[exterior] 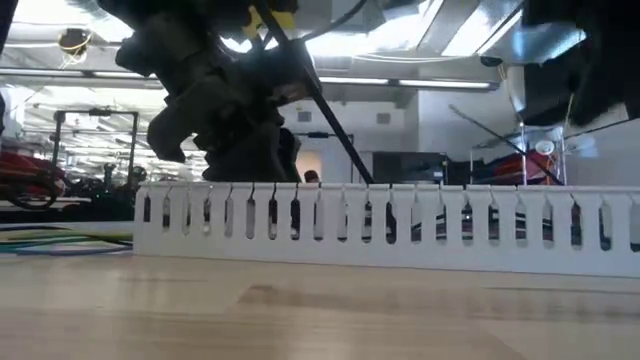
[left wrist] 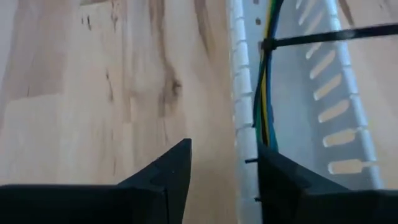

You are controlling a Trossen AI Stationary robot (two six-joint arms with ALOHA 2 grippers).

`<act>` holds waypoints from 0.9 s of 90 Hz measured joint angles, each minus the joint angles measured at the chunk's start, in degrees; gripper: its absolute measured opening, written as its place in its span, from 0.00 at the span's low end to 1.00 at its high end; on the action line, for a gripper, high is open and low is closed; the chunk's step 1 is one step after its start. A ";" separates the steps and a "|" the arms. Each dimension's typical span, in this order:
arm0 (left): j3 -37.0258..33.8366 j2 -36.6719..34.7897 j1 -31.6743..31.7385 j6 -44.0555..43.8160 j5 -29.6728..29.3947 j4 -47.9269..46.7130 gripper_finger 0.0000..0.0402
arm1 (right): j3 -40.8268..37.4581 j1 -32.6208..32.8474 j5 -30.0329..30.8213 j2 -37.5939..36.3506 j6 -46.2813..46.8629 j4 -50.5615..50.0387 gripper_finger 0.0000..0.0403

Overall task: Ziptie cables
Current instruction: Put the zip-tied cables into the cable duct

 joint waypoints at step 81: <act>-0.02 0.04 0.81 -0.59 0.00 4.59 0.36 | -15.74 -2.02 -2.07 0.39 -18.46 38.87 0.03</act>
